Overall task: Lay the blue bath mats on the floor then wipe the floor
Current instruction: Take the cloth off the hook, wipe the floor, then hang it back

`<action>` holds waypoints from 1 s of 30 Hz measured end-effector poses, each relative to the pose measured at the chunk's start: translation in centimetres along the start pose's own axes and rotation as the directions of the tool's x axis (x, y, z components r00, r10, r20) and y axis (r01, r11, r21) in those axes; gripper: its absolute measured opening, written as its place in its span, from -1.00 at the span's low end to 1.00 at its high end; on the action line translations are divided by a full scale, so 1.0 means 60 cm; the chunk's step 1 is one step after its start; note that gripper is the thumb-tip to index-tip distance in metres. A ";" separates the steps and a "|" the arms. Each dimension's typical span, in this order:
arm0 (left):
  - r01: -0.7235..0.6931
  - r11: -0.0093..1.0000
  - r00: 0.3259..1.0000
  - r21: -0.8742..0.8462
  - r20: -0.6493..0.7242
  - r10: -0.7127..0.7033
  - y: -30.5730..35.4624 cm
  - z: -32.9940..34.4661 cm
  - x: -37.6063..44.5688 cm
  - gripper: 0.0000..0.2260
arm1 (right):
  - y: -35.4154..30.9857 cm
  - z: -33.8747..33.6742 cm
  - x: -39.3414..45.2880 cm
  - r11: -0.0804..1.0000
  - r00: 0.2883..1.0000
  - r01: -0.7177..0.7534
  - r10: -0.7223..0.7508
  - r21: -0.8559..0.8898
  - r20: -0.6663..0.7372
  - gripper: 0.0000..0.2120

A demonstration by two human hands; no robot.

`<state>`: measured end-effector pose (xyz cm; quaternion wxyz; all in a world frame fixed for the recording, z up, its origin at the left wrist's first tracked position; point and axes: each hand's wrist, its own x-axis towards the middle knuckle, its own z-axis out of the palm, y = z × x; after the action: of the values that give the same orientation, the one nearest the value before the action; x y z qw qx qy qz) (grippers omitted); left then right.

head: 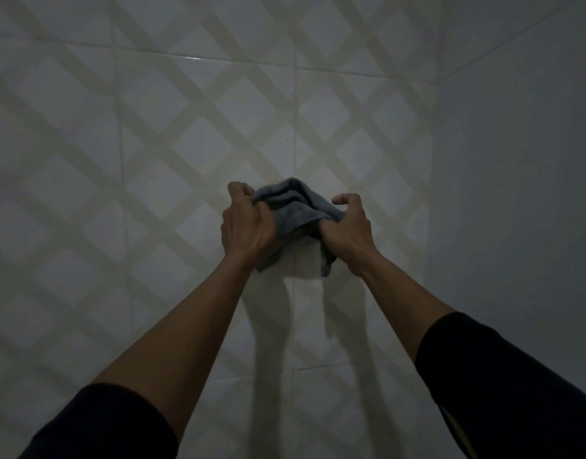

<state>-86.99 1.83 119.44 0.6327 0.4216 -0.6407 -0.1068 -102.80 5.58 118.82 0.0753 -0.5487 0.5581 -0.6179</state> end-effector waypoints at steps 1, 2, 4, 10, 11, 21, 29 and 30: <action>0.017 0.999 1.000 -0.048 -0.004 -0.017 0.003 -0.006 -0.006 -0.86 | -0.003 -0.001 -0.006 1.000 1.000 -0.010 0.010 0.008 0.010 -0.67; 0.038 0.996 0.999 -0.080 0.005 -0.038 0.004 -0.010 -0.015 -0.83 | -0.002 0.001 -0.013 1.000 1.000 -0.021 0.021 0.016 0.019 -0.72; 0.108 0.987 0.993 -0.117 0.053 -0.102 0.003 -0.013 -0.042 -0.79 | 0.005 0.008 -0.037 0.996 0.997 -0.059 0.056 0.067 0.050 -0.81; 0.269 0.962 0.958 -0.041 0.112 -0.263 -0.066 -0.016 -0.170 -0.68 | 0.070 0.028 -0.155 0.912 0.935 -0.336 0.292 0.234 0.203 -0.53; 0.273 0.962 0.955 0.000 0.119 -0.271 -0.085 -0.019 -0.191 -0.69 | 0.089 0.030 -0.175 0.909 0.926 -0.361 0.322 0.210 0.196 -0.54; 0.301 0.897 0.809 0.324 0.411 -0.420 -0.194 -0.069 -0.381 -0.67 | 0.260 0.011 -0.368 0.869 0.833 -0.495 0.478 -0.011 0.280 -0.55; 0.340 0.736 0.468 0.585 0.573 -0.672 -0.251 -0.041 -0.565 -0.53 | 0.385 -0.043 -0.495 0.793 0.623 -0.591 0.567 -0.151 0.539 -0.81; 0.362 0.709 0.403 0.605 0.584 -0.704 -0.258 -0.041 -0.603 -0.54 | 0.409 -0.046 -0.521 0.798 0.607 -0.571 0.568 -0.192 0.556 -0.84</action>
<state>-84.15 17.60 83.41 0.1177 0.6301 -0.6814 -0.3533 -105.57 20.37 81.91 0.4377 -0.5055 0.6496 -0.3617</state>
